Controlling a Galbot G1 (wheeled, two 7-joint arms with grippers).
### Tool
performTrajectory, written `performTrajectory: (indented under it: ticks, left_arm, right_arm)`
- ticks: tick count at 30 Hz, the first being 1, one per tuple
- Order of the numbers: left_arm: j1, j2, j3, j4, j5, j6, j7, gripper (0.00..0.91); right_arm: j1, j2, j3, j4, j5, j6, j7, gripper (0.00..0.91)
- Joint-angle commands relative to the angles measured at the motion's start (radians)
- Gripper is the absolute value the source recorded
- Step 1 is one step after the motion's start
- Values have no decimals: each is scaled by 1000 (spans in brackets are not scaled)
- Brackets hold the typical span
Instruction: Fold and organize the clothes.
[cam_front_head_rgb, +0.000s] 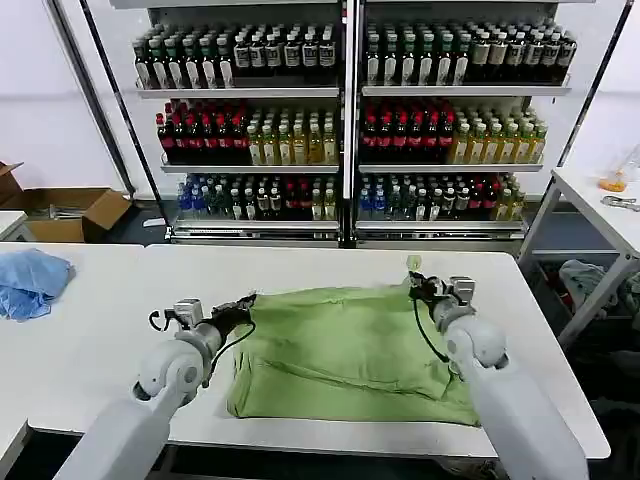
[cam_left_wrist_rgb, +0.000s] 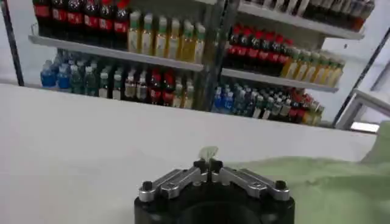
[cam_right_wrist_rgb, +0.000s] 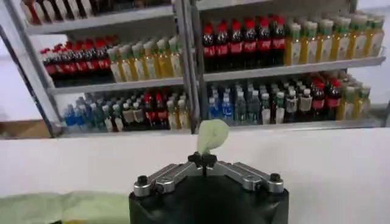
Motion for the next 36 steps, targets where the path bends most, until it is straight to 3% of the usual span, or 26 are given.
performTrajectory:
  ticks: [1, 7, 16, 17, 18, 19, 20, 21, 31, 36]
  left_arm:
    - [149, 54, -90, -156, -52, 9, 19, 50]
    - [242, 68, -113, -188, -4, 15, 37, 50]
    - [289, 57, -76, -146, 162, 15, 77, 50]
    - [288, 55, -71, -136, 169, 15, 80, 60]
    - [286, 53, -67, -128, 173, 14, 82, 151]
    - [280, 51, -56, -114, 190, 13, 87, 453]
    - [277, 48, -50, -103, 196, 11, 90, 705]
    - [269, 45, -45, -96, 203, 10, 89, 907]
    - [330, 4, -77, -177, 296, -53, 11, 907]
    - [396, -71, -80, -228, 364, -96, -74, 907]
  right_arm:
    - [-298, -56, 163, 293, 7, -3, 0, 0]
    - [-445, -49, 243, 387, 8, -25, 9, 0]
    - [-508, 0, 242, 381, -8, -71, 60, 0]
    - [-509, 0, 241, 380, -8, -71, 60, 0]
    - [-508, -4, 239, 374, -8, -71, 58, 0]
    - [-504, -8, 235, 364, -9, -73, 59, 756]
    - [-495, -12, 223, 349, -23, -73, 57, 907]
    - [-493, -12, 218, 341, -33, -73, 52, 907]
    - [-550, 17, 244, 384, -110, -55, 32, 907]
    - [-605, 31, 268, 430, -133, -46, 25, 907]
